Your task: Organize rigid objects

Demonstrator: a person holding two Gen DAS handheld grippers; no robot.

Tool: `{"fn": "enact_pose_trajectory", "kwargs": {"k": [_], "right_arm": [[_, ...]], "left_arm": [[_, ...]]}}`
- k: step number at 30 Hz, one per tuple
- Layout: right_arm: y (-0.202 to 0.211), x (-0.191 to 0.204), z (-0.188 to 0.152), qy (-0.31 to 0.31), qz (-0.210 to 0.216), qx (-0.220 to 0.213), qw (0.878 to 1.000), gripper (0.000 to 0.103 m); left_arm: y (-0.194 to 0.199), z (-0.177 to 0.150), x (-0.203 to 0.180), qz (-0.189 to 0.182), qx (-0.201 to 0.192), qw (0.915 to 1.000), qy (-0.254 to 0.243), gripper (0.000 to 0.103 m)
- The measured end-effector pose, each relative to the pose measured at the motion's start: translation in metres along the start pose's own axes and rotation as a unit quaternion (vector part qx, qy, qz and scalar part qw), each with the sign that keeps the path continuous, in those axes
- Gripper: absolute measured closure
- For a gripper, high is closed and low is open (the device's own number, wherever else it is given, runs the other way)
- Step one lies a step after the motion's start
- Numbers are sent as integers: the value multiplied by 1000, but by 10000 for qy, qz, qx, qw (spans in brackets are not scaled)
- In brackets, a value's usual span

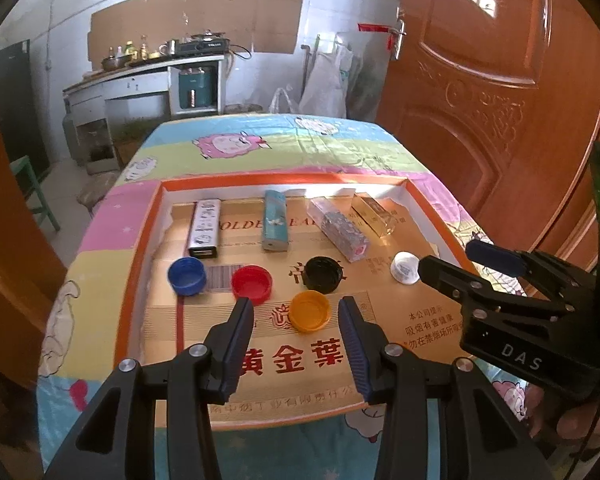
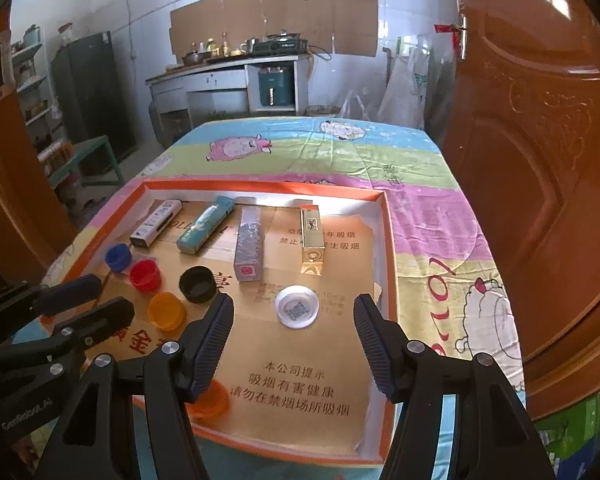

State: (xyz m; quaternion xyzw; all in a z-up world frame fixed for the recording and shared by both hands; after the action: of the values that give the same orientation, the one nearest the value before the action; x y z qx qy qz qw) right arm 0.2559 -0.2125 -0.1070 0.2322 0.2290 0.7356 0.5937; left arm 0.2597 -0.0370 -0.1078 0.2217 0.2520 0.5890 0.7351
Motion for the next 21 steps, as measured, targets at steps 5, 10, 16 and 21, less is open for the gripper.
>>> {"fn": "enact_pose_trajectory", "kwargs": {"k": [5,10,16,21], "right_arm": [[23,8,-3,-148,-43,-168,9997,39],[52,17,-5,-309,-235,-415,9984,39],[91,29,-8,-410,-516,-687,9955,39],[118,40,-14,-406,-641,-770,9941,39]], "left_arm": [[23,3,4,326,-312,9989,153,59],[51,1,9,530,-559,9964,343,59],[84,-2,6,678,-838,9935,369,59],[113,-9,-1,866,-1083,9900,245,59]]}}
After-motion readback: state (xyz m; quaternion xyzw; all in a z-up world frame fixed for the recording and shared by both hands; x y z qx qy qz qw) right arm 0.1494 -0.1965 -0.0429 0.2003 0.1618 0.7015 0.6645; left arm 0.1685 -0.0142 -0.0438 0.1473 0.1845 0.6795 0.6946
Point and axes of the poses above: each gripper's, at about its wrist camera, not at the fingertips, and y roughly against the way its jaws point, x to its left, z to its top, the point moved 1 cm from there along -y, roughly the way its jaws point, and after that the axes turned 7 degrees about -x, right-handed, at the moved point
